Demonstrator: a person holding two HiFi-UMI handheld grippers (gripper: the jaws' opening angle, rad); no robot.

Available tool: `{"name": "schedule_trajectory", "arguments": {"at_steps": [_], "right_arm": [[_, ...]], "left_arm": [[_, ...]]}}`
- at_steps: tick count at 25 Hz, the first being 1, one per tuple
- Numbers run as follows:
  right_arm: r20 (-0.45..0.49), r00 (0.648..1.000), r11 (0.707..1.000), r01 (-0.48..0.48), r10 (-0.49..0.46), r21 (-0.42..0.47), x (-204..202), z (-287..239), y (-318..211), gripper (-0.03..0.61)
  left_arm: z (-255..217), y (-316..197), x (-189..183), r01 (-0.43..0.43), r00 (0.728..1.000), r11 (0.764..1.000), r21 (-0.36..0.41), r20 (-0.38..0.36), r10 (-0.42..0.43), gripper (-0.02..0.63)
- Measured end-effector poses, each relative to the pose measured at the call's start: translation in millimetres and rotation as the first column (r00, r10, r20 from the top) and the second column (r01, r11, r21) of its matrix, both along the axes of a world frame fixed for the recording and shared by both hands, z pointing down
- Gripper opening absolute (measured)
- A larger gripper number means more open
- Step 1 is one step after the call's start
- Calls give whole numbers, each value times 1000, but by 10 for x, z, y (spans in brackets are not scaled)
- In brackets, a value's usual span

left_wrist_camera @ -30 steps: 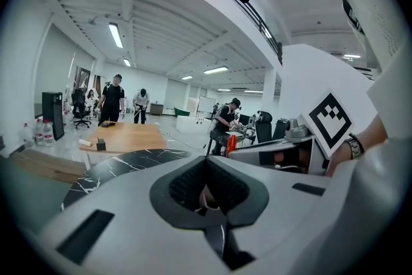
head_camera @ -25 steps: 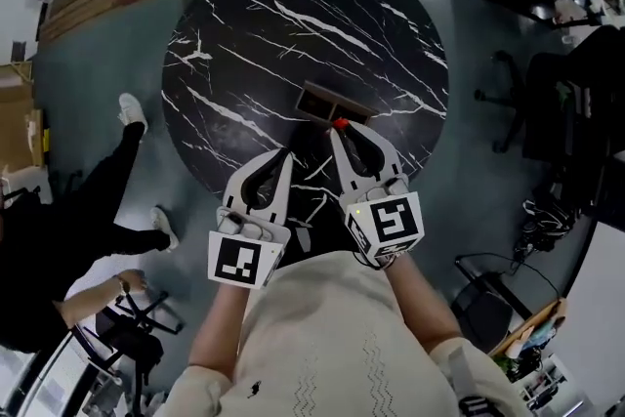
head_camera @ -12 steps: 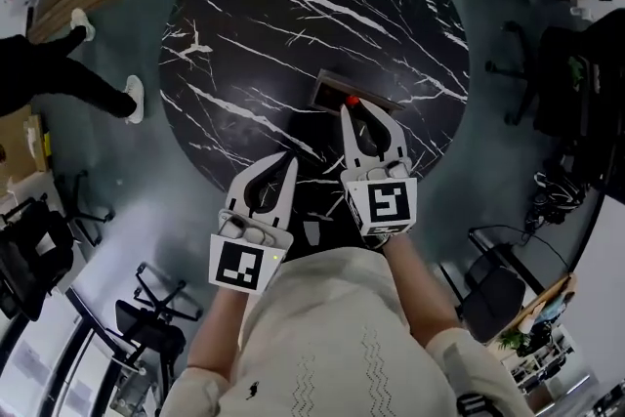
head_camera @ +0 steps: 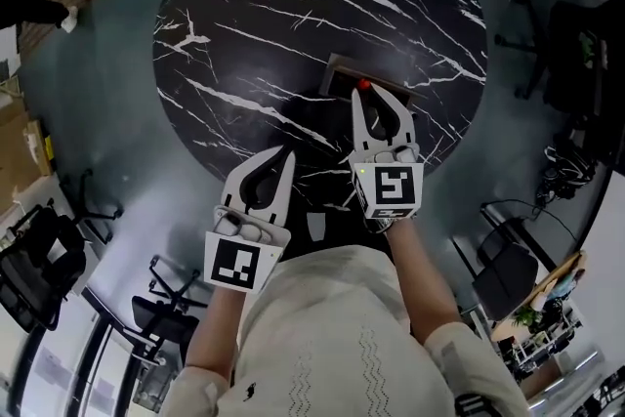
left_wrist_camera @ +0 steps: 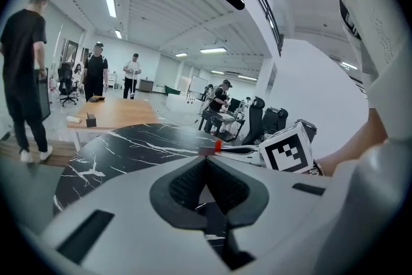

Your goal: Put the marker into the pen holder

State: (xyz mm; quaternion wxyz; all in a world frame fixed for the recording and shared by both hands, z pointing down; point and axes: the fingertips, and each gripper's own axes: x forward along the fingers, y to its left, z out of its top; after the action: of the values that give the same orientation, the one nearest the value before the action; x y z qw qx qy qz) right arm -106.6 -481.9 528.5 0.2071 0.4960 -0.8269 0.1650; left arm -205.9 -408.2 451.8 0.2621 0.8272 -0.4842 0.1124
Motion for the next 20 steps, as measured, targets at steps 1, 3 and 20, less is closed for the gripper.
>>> {"name": "schedule_trajectory", "arguments": {"at_steps": [1, 3, 20], "right_arm": [[-4, 1000, 1000, -1, 1, -6, -5, 39, 0, 56], [-9, 1000, 1000, 2, -2, -16, -20, 105, 0, 57], [135, 981, 991, 136, -136, 12, -169, -477, 181, 55]], "left_arm": [[18, 0, -9, -1, 1000, 1000, -3, -1, 1, 12], [56, 15, -25, -3, 1000, 1000, -9, 0, 3, 12], [-83, 97, -45, -19, 1000, 999, 30, -13, 19, 12]]}}
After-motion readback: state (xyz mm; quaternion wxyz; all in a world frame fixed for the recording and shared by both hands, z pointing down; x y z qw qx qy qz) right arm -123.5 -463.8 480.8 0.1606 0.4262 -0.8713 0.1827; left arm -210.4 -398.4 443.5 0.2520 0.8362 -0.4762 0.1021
